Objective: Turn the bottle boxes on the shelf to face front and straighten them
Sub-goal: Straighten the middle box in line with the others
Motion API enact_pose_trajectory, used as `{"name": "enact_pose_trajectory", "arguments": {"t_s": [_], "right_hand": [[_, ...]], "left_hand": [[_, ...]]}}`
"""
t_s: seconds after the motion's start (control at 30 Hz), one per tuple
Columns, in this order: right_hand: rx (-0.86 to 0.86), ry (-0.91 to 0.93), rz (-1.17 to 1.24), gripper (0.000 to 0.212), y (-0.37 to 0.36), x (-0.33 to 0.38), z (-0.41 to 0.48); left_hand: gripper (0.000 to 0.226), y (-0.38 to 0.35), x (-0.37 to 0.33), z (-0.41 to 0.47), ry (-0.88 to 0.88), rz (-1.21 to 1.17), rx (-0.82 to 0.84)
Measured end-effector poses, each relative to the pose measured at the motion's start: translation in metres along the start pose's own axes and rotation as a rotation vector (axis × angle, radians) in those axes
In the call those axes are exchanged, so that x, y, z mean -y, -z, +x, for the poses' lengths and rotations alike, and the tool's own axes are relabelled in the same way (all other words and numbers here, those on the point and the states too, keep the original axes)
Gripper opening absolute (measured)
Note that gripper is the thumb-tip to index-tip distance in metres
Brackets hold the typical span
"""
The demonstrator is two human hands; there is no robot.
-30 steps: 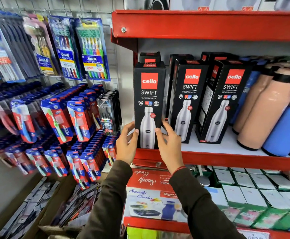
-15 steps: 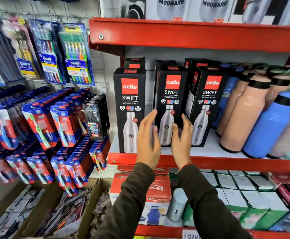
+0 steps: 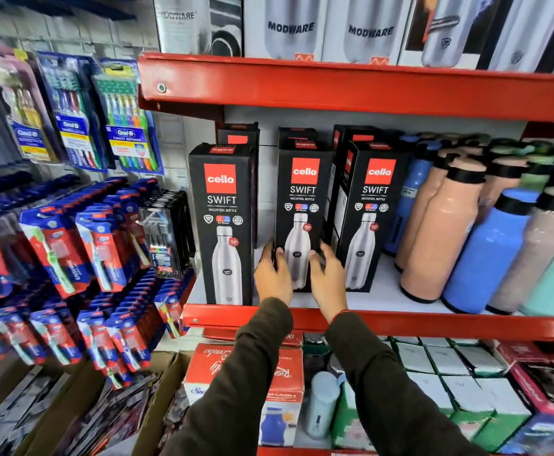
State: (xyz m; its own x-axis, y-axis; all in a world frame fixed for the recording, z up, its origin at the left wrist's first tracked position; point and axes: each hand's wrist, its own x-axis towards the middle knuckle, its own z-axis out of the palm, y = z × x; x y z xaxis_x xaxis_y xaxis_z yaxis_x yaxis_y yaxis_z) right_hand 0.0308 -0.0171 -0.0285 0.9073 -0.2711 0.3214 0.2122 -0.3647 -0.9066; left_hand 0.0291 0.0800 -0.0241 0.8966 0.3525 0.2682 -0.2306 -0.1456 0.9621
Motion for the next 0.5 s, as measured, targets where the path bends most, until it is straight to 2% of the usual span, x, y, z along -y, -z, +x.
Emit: {"name": "enact_pose_trajectory", "arguments": {"t_s": [0.5], "right_hand": [[-0.016,0.084,0.041,0.038,0.016,-0.011,-0.033]], "left_hand": [[0.04,0.018,0.011,-0.029,-0.043,-0.042,-0.04]]}}
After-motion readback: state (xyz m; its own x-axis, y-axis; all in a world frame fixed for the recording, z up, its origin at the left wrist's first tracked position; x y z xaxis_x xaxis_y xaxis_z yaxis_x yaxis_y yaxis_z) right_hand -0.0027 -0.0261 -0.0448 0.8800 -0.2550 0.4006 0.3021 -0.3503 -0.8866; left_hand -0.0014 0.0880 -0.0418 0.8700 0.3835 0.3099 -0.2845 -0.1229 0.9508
